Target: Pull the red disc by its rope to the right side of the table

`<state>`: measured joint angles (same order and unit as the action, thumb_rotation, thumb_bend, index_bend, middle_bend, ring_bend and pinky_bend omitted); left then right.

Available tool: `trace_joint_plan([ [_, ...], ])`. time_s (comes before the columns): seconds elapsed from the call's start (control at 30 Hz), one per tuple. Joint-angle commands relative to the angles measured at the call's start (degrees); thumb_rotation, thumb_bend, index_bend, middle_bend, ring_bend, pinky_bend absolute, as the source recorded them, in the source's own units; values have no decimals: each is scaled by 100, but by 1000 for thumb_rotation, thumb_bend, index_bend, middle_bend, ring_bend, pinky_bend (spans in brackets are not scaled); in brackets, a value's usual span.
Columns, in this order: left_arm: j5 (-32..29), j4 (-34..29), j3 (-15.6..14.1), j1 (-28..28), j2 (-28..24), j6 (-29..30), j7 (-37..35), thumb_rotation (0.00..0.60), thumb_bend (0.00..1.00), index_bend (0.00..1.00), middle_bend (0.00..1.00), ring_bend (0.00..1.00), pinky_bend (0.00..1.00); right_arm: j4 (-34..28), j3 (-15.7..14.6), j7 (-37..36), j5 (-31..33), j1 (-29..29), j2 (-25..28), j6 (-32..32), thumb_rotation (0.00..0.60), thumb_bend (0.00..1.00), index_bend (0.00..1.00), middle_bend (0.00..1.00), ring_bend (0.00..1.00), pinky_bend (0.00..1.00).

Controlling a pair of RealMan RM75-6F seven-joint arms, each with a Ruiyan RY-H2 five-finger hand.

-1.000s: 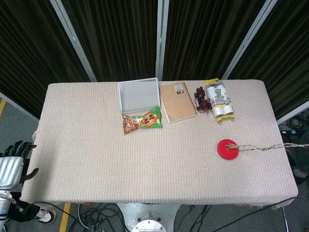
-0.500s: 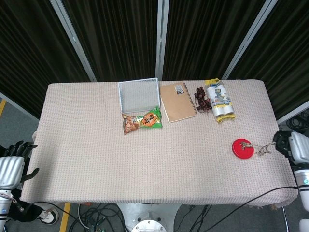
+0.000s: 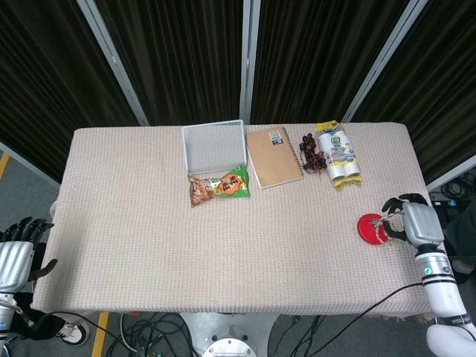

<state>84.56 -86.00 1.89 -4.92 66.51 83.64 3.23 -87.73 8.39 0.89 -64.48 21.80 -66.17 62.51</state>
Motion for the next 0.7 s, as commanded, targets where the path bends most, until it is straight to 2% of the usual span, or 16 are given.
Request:
trace_joint_plan([
  [0.03, 6, -7, -3, -6, 7, -6, 6, 600, 189, 241, 167, 99, 188, -99, -105, -482, -683, -113, -75, 268, 600, 6, 0, 0, 0, 0],
  [0.27, 18, -34, 14, -4, -31, 37, 12, 600, 188, 241, 167, 99, 188, 28, -215, -493, -1296, -372, -188, 980, 600, 10, 0, 0, 0, 0],
  [0.5, 44, -46, 28, -4, -23, 85, 17, 600, 189, 241, 167, 99, 187, 730, -469, -417, -2067, -1018, -647, 2390, 600, 63, 0, 0, 0, 0],
  [0.57, 70, -68, 35, -12, -27, 106, 21, 600, 189, 241, 167, 99, 187, 838, -548, -176, -1995, -1278, -777, 2650, 600, 75, 0, 0, 0, 0],
  [0.7, 134, -97, 66, -64, -42, 122, 49, 600, 189, 241, 167, 99, 187, 534, -795, 397, -1617, -1769, -694, 2706, 600, 83, 0, 0, 0, 0],
])
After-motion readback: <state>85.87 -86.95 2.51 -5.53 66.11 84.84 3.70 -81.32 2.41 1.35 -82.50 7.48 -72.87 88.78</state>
